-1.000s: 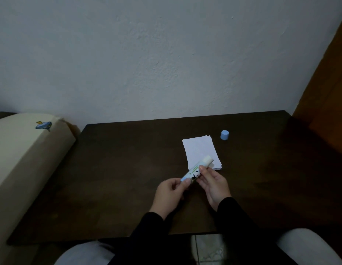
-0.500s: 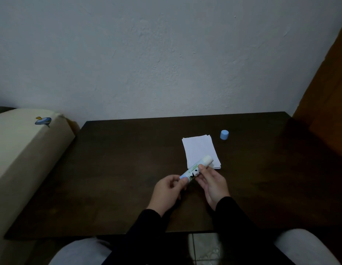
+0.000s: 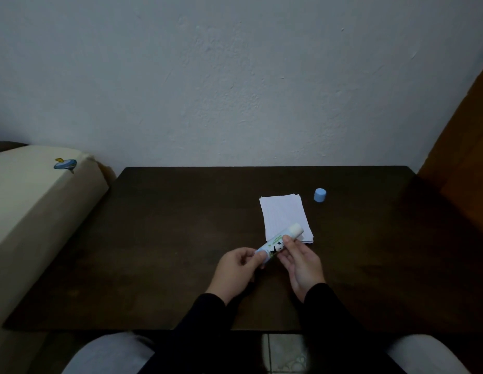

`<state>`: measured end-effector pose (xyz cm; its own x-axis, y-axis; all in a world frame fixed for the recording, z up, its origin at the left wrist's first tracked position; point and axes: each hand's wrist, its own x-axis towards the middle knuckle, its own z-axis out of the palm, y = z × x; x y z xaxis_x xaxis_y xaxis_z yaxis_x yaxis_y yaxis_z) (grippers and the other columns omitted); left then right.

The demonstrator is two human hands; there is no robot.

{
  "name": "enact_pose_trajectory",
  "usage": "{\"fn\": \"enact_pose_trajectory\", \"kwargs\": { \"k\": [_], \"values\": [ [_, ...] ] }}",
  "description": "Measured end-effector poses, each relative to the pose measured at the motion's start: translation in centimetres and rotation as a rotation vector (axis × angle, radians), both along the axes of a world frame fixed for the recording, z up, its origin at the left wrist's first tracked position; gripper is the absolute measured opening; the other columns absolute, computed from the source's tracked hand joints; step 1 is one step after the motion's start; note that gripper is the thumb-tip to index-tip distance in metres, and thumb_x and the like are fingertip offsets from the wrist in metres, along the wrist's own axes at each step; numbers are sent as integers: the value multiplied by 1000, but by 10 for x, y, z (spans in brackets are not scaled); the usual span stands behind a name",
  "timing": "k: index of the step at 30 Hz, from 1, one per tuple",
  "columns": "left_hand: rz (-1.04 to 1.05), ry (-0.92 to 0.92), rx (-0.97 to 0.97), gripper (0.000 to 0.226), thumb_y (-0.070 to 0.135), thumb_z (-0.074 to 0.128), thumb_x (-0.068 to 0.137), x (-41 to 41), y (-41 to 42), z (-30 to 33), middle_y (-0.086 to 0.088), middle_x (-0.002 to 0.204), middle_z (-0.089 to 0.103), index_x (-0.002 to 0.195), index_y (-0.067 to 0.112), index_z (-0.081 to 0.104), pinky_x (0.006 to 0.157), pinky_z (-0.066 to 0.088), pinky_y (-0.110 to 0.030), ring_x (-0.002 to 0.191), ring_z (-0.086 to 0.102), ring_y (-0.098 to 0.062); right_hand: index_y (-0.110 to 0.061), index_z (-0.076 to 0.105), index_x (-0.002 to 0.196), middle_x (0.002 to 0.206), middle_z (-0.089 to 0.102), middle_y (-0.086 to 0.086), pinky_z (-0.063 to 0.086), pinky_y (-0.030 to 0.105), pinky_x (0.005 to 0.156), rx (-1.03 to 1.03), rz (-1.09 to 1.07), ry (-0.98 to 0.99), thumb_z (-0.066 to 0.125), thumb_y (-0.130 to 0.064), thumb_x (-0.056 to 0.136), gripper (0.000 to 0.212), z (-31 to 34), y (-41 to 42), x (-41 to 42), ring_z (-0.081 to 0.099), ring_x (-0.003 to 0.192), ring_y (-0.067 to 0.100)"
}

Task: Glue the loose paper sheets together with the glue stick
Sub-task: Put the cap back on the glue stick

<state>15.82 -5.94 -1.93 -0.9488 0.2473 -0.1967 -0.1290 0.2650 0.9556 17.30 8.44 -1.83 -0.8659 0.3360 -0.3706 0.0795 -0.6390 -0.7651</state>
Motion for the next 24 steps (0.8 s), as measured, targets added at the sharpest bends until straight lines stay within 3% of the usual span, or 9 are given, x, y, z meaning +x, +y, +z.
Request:
{"fn": "enact_pose_trajectory", "kwargs": {
  "k": [3,5,9,14,18,22,24],
  "values": [
    [-16,9,-64,28,43,54,96,-2,-2,1,-9,77,71,91,21,71,53,43,-23,53,53,-12,-8,63,100,100,69,11,52,28,76,-4,-4,-8,60,-7,90,10,0,0,0,66,94,18],
    [35,60,-35,14,38,65,90,-3,-2,2,-7,80,68,92,24,68,53,44,-21,54,53,-7,-8,63,100,101,69,11,52,28,76,0,-5,-8,60,-7,90,10,0,1,0,66,94,18],
    [31,149,-83,32,24,87,69,-7,-5,0,5,87,68,93,24,66,53,43,-16,56,50,-1,-11,63,95,100,69,9,50,33,86,8,-1,-6,60,-6,91,7,0,0,0,65,95,17],
    [-16,61,-56,13,32,69,88,-7,-4,0,-1,78,69,94,21,70,55,46,-25,54,54,-4,-10,63,96,101,69,10,49,36,91,15,2,-5,59,-7,91,7,0,0,0,65,98,19],
    [-46,37,-92,21,39,57,95,-7,-4,-2,-12,83,70,94,22,70,54,44,-26,51,52,-8,-10,63,99,104,69,11,50,35,88,22,10,-5,60,-7,91,9,-2,1,-1,65,100,20],
    [-1,88,-46,32,28,83,74,-7,-6,-2,4,83,66,100,24,64,59,47,-18,65,58,-5,-10,63,100,105,69,10,49,35,89,21,8,5,59,-7,91,10,-4,1,-1,64,100,19],
    [-28,119,-122,31,26,84,72,-7,-6,-2,5,88,67,96,27,64,58,47,-15,68,58,-6,-11,63,99,104,69,9,49,35,89,23,13,-8,60,-7,91,9,-3,1,-1,64,99,18]
  ]
}}
